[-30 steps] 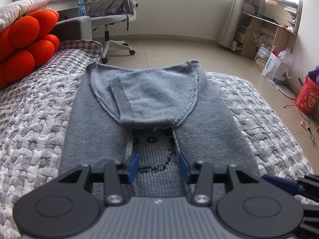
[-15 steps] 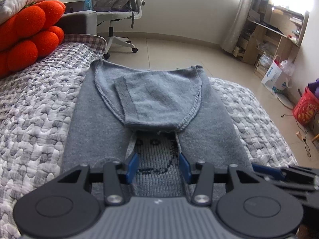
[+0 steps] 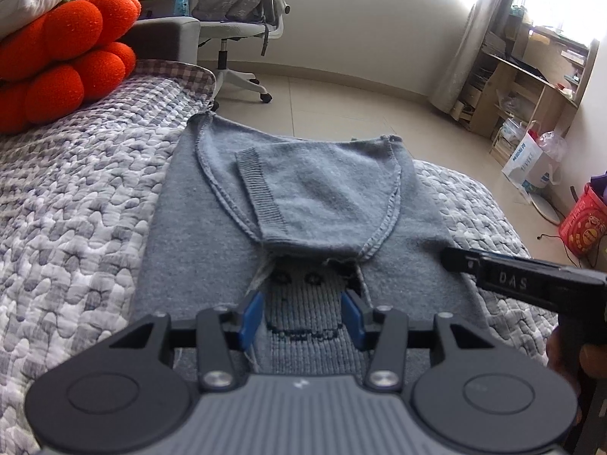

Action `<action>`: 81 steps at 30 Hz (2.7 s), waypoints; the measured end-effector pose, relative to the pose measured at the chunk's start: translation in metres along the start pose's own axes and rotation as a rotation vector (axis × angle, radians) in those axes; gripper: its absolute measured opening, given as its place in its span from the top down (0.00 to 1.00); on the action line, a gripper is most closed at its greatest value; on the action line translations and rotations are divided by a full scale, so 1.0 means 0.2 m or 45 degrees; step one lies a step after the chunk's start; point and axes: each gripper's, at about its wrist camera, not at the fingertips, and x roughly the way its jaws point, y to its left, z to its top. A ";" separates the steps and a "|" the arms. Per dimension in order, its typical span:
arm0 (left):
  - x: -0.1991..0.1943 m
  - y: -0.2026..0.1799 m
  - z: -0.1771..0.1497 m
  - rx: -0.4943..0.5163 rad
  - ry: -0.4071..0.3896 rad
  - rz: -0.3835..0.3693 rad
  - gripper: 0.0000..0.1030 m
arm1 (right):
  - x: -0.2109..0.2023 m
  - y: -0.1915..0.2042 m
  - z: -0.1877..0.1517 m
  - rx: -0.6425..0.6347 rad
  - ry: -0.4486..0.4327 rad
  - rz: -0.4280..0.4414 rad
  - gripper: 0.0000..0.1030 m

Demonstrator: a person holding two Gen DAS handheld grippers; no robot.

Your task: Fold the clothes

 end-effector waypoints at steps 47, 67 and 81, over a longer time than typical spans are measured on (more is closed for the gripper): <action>-0.03 0.14 0.06 -0.151 -0.026 0.010 0.52 | 0.31 -0.15 0.30 0.094 -0.106 -0.016 0.64; 0.00 0.17 0.07 -0.170 -0.014 0.030 0.52 | 0.56 0.04 0.41 -0.241 -0.039 -0.232 0.70; 0.01 0.15 0.06 -0.126 -0.037 0.069 0.52 | 0.42 0.09 0.31 -0.234 -0.093 -0.219 0.77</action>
